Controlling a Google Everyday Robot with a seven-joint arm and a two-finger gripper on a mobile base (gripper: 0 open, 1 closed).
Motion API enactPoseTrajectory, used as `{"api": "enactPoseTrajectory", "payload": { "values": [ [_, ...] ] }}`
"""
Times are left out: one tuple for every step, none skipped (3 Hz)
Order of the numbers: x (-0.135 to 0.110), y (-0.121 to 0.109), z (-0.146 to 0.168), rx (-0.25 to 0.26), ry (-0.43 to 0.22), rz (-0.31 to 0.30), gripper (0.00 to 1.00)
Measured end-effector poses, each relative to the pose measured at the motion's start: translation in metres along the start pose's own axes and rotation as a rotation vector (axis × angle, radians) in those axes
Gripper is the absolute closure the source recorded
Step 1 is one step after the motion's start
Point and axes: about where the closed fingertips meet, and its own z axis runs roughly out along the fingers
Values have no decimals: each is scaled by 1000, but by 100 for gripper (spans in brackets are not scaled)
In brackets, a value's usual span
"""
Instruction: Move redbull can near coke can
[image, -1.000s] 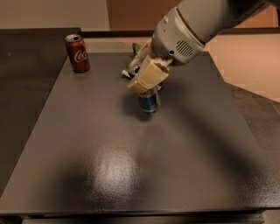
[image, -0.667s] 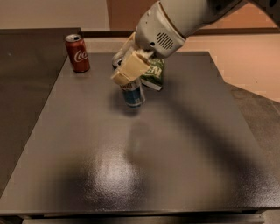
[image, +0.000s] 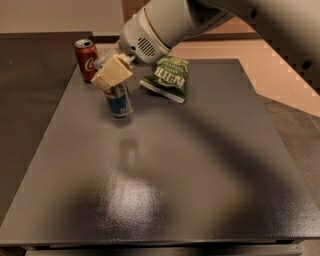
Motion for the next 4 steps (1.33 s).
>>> {"api": "enactPoseTrajectory", "payload": {
  "values": [
    [-16,-21,28,12,-61,28,100],
    [-20,-53,44,64,-111,39,100],
    [-12,-85,49,126,-137,54,100],
    [3,-114,46,186,-137,66,100]
  ]
}}
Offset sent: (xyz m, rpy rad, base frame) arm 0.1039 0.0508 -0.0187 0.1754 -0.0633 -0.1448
